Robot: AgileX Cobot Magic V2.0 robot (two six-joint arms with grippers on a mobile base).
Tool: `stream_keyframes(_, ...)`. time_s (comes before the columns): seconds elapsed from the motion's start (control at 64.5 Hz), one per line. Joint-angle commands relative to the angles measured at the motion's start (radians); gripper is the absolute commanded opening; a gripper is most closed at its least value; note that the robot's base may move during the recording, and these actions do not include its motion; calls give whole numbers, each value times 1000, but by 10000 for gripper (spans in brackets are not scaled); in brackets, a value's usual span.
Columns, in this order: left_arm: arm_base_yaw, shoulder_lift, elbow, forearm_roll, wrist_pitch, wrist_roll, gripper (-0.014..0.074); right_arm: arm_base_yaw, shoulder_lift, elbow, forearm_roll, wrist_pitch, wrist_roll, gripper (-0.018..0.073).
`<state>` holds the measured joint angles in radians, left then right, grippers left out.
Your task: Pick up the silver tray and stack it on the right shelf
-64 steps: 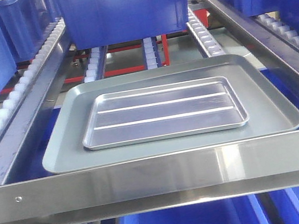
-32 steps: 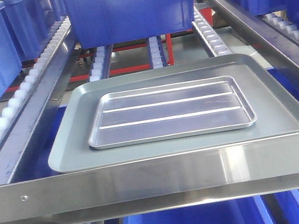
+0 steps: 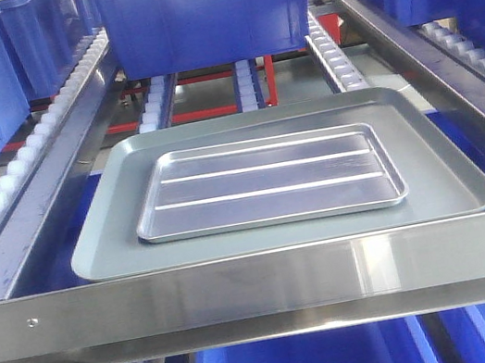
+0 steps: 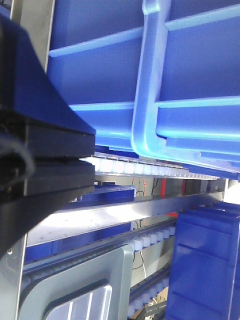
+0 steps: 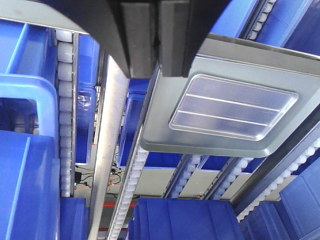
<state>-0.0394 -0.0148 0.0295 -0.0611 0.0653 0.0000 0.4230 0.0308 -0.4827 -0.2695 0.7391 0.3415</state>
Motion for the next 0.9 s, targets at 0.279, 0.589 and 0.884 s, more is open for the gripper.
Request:
stream_keyframes(0.279, 2, -10, 19, 0, -80, 0, -101, -4, 16, -25, -19, -79, -10, 56)
stream_keyframes(0.589, 2, -10, 19, 0, -80, 0, -101, -4, 16, -25, -32, -56, -10, 56)
stream_keyframes(0.884, 2, -10, 19, 0, -80, 0, -101, -113, 16, 49, 6, -270, -111, 56)
